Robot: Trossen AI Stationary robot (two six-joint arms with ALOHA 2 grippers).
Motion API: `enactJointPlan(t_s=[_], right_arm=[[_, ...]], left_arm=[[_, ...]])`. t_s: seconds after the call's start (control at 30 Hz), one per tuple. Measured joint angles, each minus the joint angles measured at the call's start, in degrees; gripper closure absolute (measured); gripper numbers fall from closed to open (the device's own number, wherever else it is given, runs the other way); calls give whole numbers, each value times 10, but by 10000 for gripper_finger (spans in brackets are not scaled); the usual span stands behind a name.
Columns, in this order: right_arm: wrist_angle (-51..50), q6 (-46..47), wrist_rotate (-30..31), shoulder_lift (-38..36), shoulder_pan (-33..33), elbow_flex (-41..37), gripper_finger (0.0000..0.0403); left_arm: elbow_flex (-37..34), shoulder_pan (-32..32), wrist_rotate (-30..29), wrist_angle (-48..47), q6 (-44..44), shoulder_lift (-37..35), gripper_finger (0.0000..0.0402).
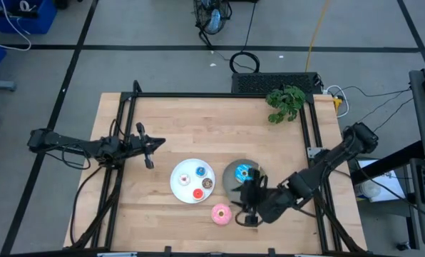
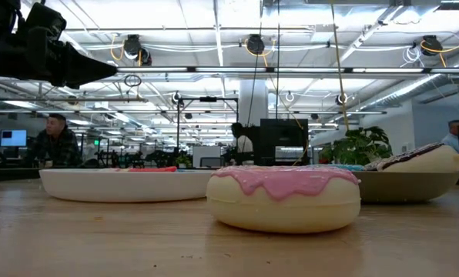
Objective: Pick & Place donuts
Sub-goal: Put the large pink donut on the green plate
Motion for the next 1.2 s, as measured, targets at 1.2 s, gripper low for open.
enactJointPlan(t_s=[1.2], right_arm=[[664,-231,-110,92,-13,-327,402]], left_arm=[[0,0,2,-3,-12,0,380]])
